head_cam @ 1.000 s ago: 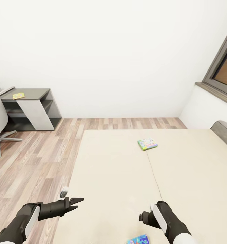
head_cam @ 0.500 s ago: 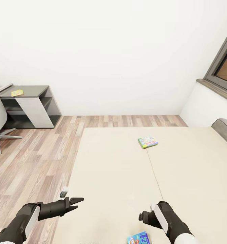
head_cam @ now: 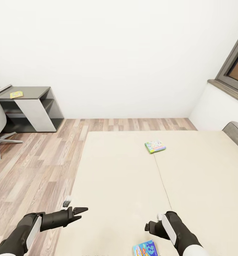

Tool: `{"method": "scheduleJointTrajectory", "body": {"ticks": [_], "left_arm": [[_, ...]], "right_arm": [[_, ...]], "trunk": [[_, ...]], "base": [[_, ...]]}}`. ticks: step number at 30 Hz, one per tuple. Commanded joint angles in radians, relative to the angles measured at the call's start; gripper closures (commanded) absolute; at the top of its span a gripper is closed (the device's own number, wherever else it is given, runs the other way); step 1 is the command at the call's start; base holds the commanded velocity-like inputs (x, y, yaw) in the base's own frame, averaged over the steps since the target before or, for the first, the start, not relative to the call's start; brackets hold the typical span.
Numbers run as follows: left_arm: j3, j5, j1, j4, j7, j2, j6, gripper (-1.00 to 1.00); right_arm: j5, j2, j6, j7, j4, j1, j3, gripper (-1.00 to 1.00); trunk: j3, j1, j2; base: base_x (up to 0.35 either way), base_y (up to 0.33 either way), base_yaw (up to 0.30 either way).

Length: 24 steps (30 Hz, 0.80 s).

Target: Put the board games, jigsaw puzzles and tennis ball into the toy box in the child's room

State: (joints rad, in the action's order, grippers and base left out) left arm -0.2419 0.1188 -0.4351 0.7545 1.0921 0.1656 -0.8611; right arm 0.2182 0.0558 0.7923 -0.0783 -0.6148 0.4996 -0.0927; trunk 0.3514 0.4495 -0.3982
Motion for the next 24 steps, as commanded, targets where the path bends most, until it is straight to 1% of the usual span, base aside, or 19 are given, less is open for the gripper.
{"method": "scheduleJointTrajectory", "body": {"ticks": [1,8,13,20,24], "left_arm": [[-0.001,0.002,-0.001,0.0,0.002,0.0,-0.006,-1.0],[-0.001,0.002,-0.001,0.0,0.002,0.0,-0.006,-1.0],[-0.001,0.002,-0.001,0.0,0.002,-0.001,-0.006,-1.0],[-0.001,0.003,-0.001,0.0,0.002,-0.001,-0.006,-1.0],[-0.001,0.004,-0.001,0.0,0.004,0.0,-0.007,-1.0]], "right_arm": [[0.01,0.001,0.004,-0.008,-0.002,0.0,-0.004,-1.0],[0.01,0.001,0.004,0.0,-0.002,0.0,-0.004,-1.0],[0.009,0.0,-0.001,0.023,-0.002,0.0,-0.003,-1.0],[0.008,-0.008,-0.014,0.08,-0.002,0.0,-0.002,-1.0],[0.006,-0.01,-0.016,0.098,-0.002,0.0,-0.001,-1.0]], "trunk": [[0.003,0.0,-0.002],[0.015,0.0,-0.002],[0.023,0.0,-0.002],[0.035,0.0,-0.002],[0.041,0.0,-0.002]], "base": [[0.0,0.0,0.0],[0.0,0.0,0.0],[0.0,0.0,0.0],[0.0,0.0,0.0],[0.0,0.0,0.0]]}}
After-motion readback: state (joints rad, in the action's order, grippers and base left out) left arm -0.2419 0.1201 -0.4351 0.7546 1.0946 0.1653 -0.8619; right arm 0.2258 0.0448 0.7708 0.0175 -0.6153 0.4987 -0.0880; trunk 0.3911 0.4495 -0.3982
